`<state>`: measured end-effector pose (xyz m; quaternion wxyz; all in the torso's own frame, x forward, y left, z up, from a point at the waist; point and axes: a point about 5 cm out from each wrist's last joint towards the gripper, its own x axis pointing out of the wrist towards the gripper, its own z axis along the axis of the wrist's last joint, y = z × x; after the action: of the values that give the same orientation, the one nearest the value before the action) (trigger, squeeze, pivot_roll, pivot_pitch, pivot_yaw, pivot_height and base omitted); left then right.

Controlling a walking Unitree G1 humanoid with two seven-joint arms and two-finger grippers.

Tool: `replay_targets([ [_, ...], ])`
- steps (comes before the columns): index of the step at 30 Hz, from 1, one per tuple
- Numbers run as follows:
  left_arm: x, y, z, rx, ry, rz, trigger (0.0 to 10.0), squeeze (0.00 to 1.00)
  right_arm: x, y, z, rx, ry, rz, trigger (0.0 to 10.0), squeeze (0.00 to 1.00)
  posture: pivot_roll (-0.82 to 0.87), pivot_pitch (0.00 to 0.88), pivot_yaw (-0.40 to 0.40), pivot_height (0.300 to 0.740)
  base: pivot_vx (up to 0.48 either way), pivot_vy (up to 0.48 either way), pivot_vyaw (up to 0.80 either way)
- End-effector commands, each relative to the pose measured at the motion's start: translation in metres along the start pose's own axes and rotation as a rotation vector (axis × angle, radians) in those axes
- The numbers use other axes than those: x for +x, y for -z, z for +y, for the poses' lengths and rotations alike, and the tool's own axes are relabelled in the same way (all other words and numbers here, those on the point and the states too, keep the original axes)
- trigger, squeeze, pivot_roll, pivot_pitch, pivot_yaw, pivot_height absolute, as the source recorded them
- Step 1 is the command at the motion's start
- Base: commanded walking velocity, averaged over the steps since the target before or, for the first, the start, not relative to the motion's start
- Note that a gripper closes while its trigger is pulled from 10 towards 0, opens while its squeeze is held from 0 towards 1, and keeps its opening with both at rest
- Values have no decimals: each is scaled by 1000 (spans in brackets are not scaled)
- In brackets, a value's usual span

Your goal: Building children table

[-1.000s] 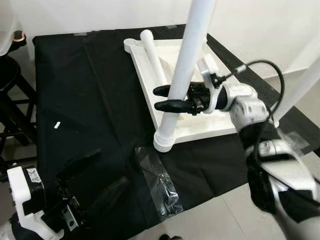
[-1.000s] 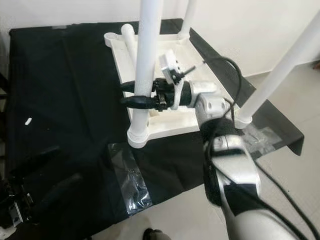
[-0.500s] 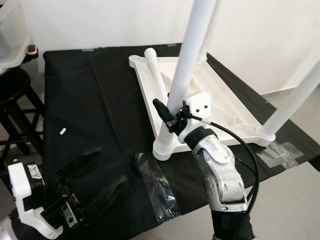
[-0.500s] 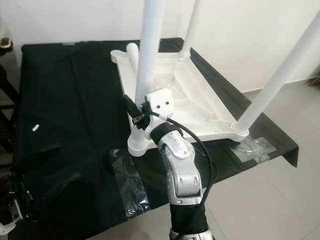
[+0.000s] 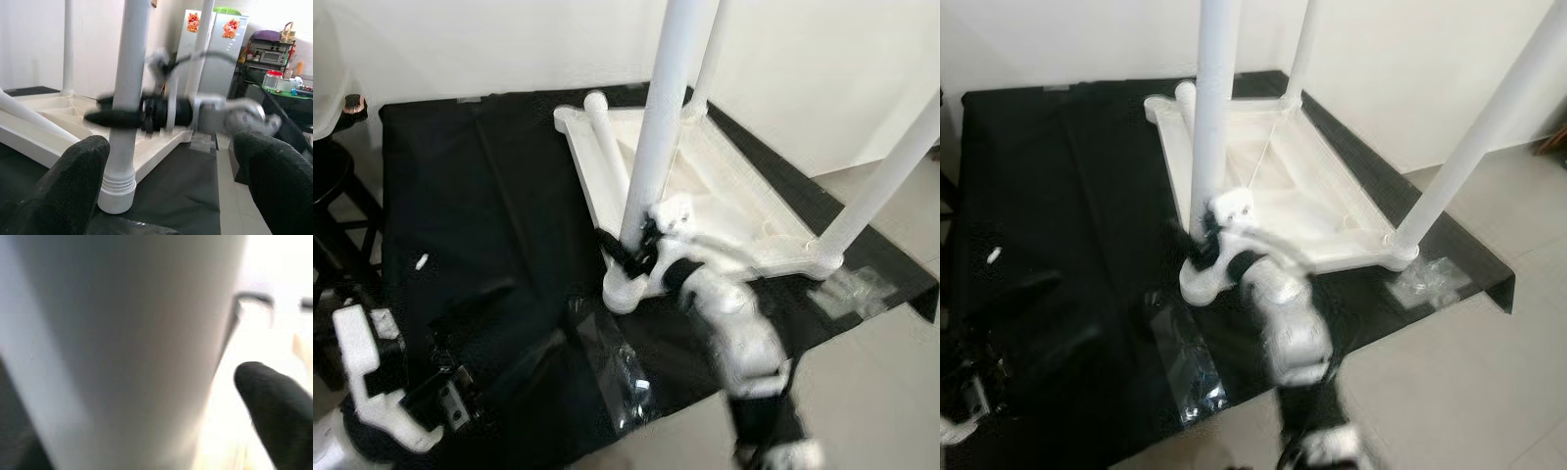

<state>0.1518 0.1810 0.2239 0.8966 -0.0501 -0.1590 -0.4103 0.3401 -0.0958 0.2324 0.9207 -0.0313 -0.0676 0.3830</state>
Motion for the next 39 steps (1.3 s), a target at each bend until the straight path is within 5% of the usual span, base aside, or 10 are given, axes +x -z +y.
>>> replay_targets([
  [1, -1, 1, -3, 0, 7, 24, 10000, 0, -8, -7, -11, -28, -143, -33, 10000, 1000, 164, 180, -131, 740, 0, 0, 0],
  [2, -1, 1, -3, -1, 6, 24, 10000, 0, -10, -8, -13, -50, -193, -27, 10000, 1000, 164, 180, -131, 740, 0, 0, 0],
  [3, -1, 0, -4, -3, 4, 26, 10000, 0, -12, -11, -19, -102, -263, 1, 10000, 0, 171, 190, -135, 740, 0, 0, 0],
  [13, -7, 0, -12, -20, -11, 52, 10000, 0, -10, -36, -43, -164, -541, 51, 10000, 0, 207, 228, -149, 740, 0, 0, 0],
  [20, -13, -2, -15, -21, -34, 71, 10000, 0, -2, -64, -51, -131, -681, -44, 9843, 0, 226, 242, -156, 740, 0, 0, 0],
  [21, -13, -2, -16, -22, -36, 71, 10000, 0, -2, -66, -51, -122, -712, -57, 0, 0, 226, 242, -158, 740, 0, 0, 0],
  [34, -13, -1, -16, -20, -39, 67, 10000, 0, -8, -64, -55, -102, -801, -45, 0, 0, 211, 226, -160, 740, 0, 0, 0],
  [39, -12, -1, -13, -14, -38, 58, 10000, 0, -23, -38, -55, -115, -665, -12, 0, 0, 174, 218, -174, 740, 0, 0, 0],
])
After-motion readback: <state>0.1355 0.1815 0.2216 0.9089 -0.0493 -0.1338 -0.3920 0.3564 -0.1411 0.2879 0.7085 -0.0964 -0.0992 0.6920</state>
